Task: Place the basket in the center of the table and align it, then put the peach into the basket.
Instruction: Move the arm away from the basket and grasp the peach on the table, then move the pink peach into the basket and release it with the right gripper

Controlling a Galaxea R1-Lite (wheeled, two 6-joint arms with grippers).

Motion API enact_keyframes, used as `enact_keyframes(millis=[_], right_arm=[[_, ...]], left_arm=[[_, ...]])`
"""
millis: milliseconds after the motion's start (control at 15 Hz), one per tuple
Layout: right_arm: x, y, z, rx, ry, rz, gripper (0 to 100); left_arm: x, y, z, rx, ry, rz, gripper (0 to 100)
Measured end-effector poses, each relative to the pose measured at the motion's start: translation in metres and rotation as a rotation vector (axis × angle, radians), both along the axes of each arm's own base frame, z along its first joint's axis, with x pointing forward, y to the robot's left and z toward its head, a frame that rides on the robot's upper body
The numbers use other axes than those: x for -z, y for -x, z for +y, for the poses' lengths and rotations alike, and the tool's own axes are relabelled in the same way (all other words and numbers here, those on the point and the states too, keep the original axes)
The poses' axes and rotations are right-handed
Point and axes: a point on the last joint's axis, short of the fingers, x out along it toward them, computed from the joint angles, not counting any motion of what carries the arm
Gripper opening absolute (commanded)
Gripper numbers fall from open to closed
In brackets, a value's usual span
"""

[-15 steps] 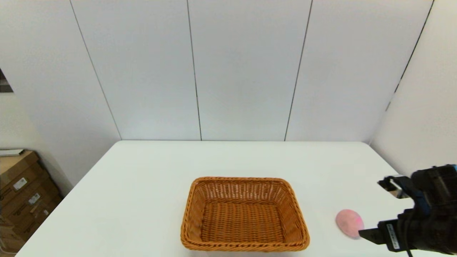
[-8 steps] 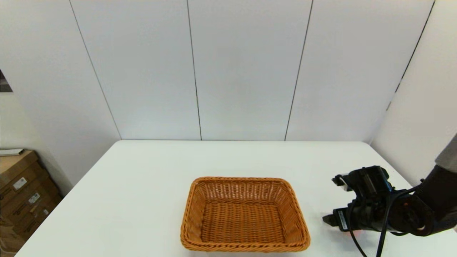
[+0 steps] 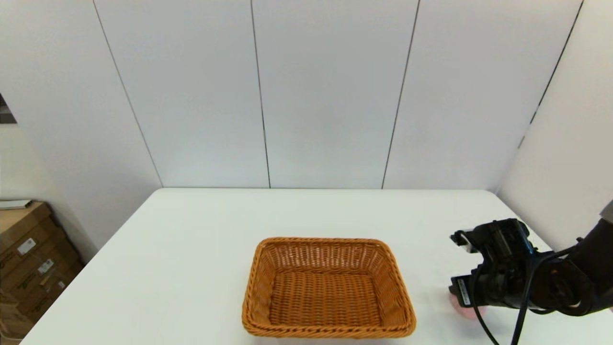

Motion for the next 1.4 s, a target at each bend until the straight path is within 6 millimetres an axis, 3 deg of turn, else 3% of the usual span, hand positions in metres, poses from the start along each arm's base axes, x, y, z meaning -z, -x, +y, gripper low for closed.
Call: enact_keyframes(millis=[533,667,1000,1267,1333,1400], right_arm=[[-0.046,0.018,0.002,-0.006,-0.029,-0.115,0],[-0.069,0.022,0.023,-0.057,-0.069,-0.206,0],[-0.121,0.04,0.103,-0.283,-0.219,-0.302,0],[-0.118,0.049,0.148,-0.396,-0.251,-0.232,0],[-0.113,0.051,0.154,-0.417,-0.243,-0.212,100],[-0.109,0.053,0.16,-0.434,-0.237,-0.196,100]], left_arm=[[0.0,0.0,0.0,0.0,0.0,0.0,100],[0.0,0.0,0.0,0.0,-0.001,-0.001,100],[0.0,0.0,0.0,0.0,-0.001,-0.001,100],[0.0,0.0,0.0,0.0,-0.001,0.0,100],[0.0,0.0,0.0,0.0,0.0,0.0,100],[0.0,0.0,0.0,0.0,0.0,-0.001,100]])
